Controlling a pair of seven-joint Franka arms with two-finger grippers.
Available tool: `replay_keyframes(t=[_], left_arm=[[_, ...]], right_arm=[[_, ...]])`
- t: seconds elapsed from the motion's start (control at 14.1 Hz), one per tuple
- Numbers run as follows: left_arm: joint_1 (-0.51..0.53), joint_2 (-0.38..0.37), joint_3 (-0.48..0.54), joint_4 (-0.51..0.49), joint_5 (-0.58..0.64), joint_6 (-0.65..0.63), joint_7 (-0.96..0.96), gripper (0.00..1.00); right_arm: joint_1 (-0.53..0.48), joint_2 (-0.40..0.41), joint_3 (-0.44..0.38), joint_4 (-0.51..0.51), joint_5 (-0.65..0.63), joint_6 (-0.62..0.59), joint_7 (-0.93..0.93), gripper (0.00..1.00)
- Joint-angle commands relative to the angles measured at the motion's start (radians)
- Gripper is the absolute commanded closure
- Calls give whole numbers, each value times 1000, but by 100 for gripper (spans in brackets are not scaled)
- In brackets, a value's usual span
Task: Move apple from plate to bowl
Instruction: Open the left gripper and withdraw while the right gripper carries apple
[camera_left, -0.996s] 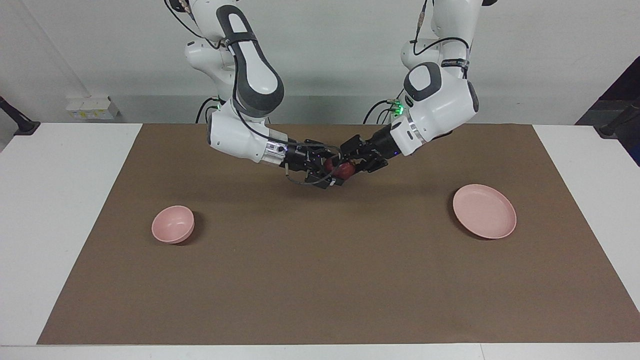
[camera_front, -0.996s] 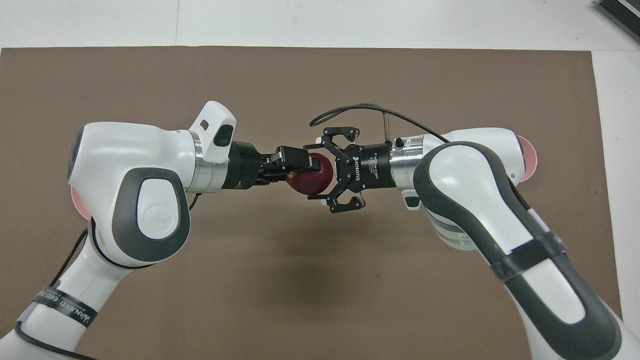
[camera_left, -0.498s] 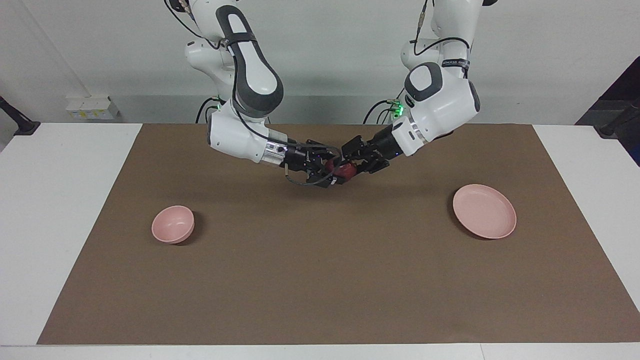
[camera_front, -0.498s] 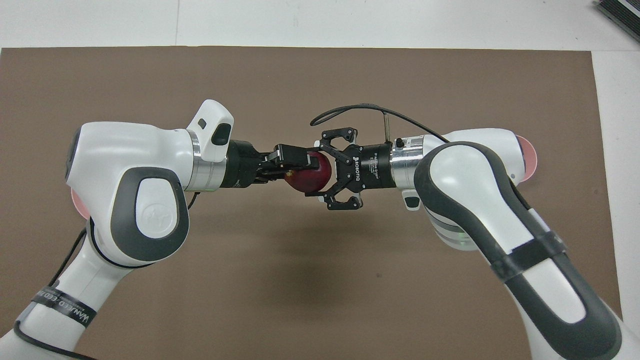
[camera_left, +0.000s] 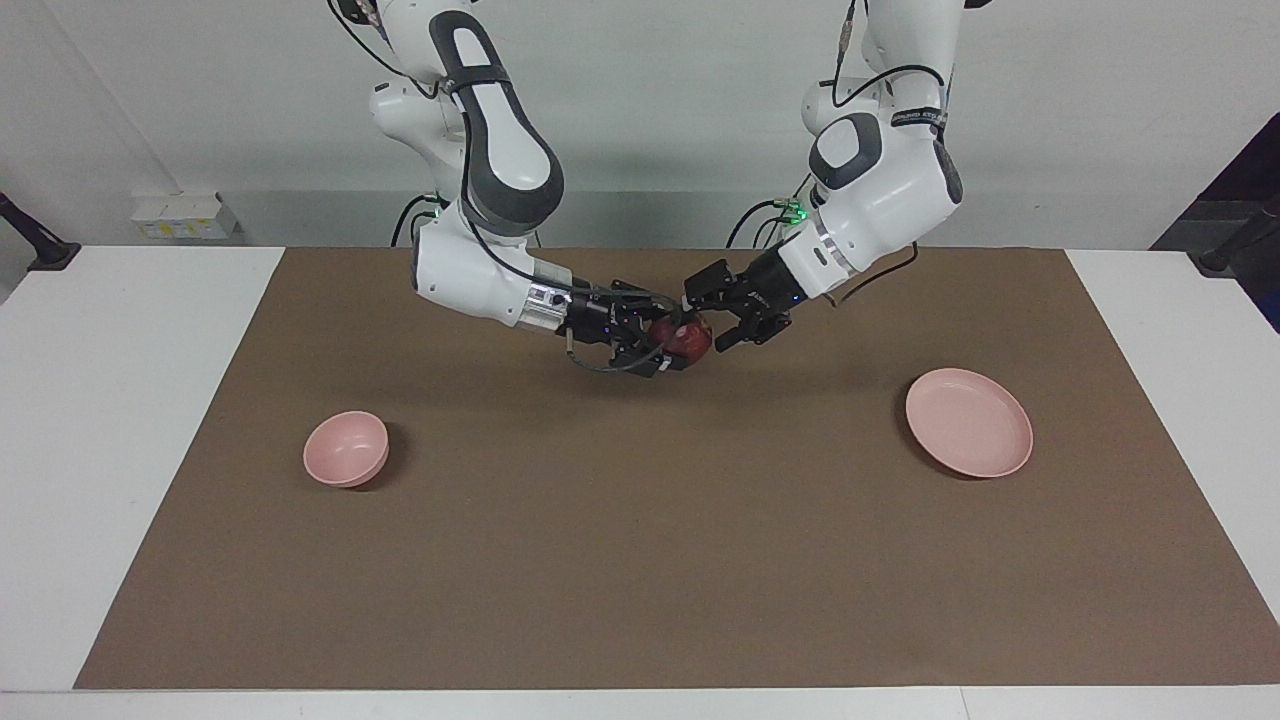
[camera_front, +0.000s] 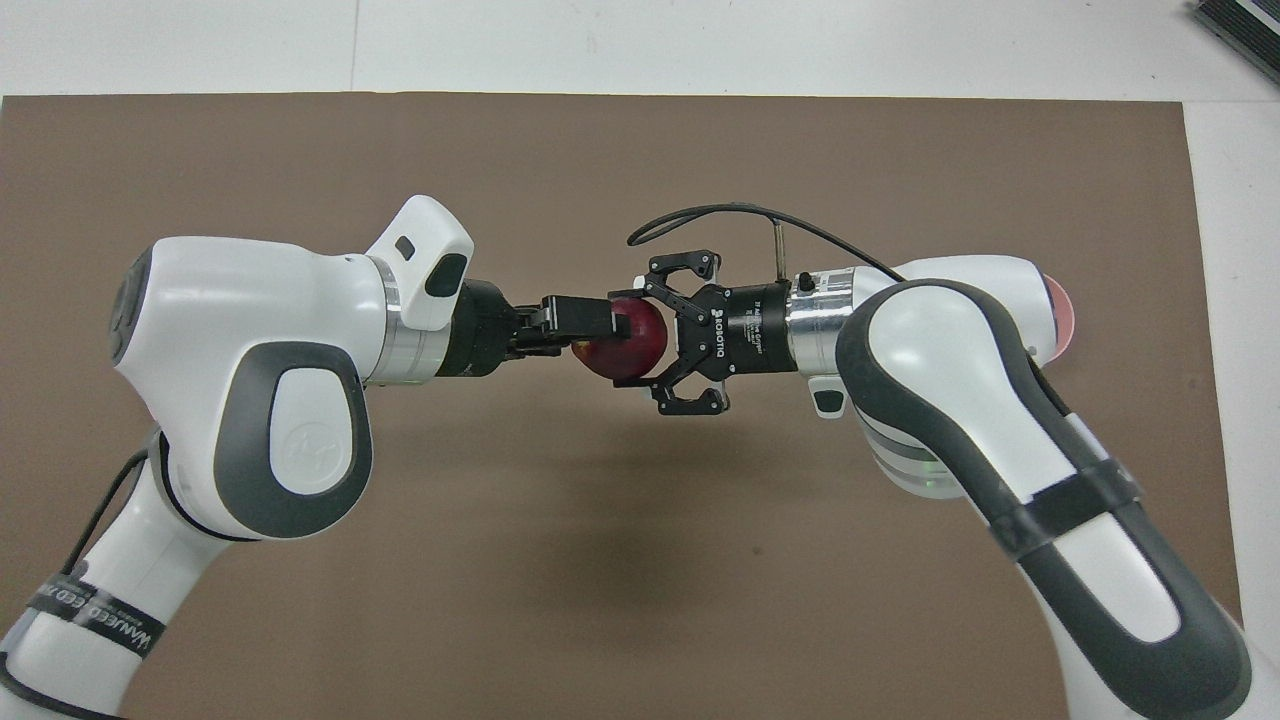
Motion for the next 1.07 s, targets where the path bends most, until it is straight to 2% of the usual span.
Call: replay_keyframes(t=[0.0,0.21,0.36,0.57,0.71,1.0], left_arm=[[20,-22,15,-9,174,-86,-10,0],[75,-22,14,-9,363,-108,-2,0],[126,-22,14,-11,494,-120,1,0],[190,-21,12,-11,693,-133,9,0],[239,-21,12,-12,739,-133,71,0],[296,-31,15,41,766,-159,122,0]], right_arm=[[-12,-13,6,5,11,6,15,100],[-18,-22,-2,8,-7,-3,15,100],[-30,-39,-3,22,-120,-7,13,100],[-91,-38,-3,71,-292,-108,-13,100],[-118,-38,-3,91,-404,-144,-45,100],[-194,-38,-3,91,-452,-193,-162,100]])
